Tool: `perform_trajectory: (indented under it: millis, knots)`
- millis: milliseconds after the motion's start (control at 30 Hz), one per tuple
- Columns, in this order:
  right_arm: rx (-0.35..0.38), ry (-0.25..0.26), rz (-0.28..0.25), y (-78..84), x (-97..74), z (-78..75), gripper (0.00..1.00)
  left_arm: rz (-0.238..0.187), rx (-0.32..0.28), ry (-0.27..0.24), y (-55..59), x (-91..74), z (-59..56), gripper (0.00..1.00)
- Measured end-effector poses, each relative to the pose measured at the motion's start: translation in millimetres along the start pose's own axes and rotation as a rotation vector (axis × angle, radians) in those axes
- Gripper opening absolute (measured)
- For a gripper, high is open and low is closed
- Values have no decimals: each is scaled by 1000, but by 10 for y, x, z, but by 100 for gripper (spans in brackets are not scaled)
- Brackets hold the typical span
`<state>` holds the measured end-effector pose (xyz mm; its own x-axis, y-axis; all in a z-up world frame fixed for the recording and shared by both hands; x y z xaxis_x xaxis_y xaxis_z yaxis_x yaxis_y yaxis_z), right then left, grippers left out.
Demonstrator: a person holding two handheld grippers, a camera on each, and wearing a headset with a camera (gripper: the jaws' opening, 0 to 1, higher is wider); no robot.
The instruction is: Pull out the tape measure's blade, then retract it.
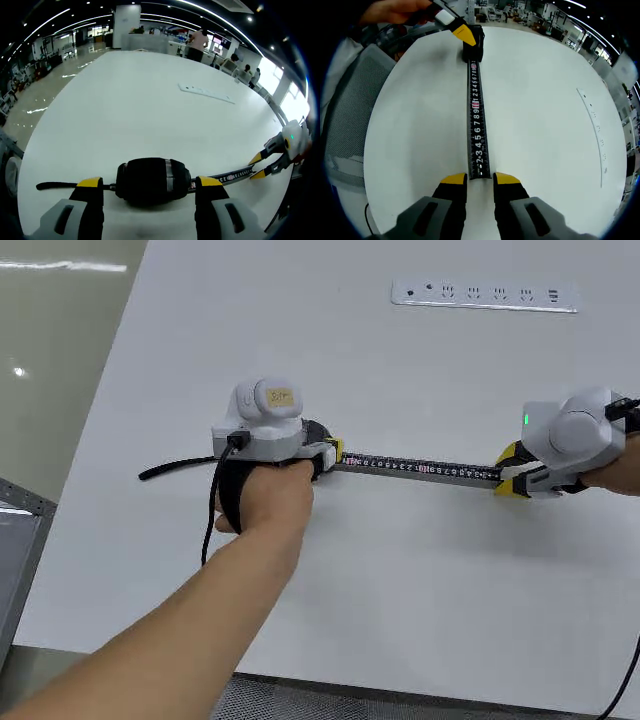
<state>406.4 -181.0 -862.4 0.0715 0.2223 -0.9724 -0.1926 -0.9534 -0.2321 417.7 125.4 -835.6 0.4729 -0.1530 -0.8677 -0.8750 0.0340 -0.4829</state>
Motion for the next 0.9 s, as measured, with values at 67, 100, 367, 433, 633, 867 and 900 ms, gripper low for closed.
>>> perform_trajectory:
  millis: [67,100,367,433,633,867,900]
  knots:
    - [0,-3,-2,2,1,2,20,-1,1,-1,-6,2,-3,71]
    - [1,-4,-2,1,1,4,20,0,1,0,-8,4,-5,71]
    - [-3,-17,-3,-4,5,-2,18,3,6,-2,-11,29,1,69]
    - [-4,-18,-2,-6,6,-8,17,4,7,-1,-8,36,3,68]
    - [-1,-22,-3,-4,6,-11,16,6,7,1,-6,44,1,68]
    - [4,-28,-8,1,2,-3,16,5,20,10,8,70,-40,63]
    - [1,-27,-9,2,3,-4,16,6,21,9,10,71,-41,63]
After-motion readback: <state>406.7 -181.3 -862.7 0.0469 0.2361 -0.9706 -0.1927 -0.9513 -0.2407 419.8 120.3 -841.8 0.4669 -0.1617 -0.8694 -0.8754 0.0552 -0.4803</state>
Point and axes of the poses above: the centre of the closed fingertips' face, and the gripper's own axes: x roughly forward along the fingers, z roughly to its left, y roughly out of its underside, the point moved 8 cm from there along -x, roughly backward along the fingers, and after that the axes turned 9 degrees about z, right-handed, at the moved point
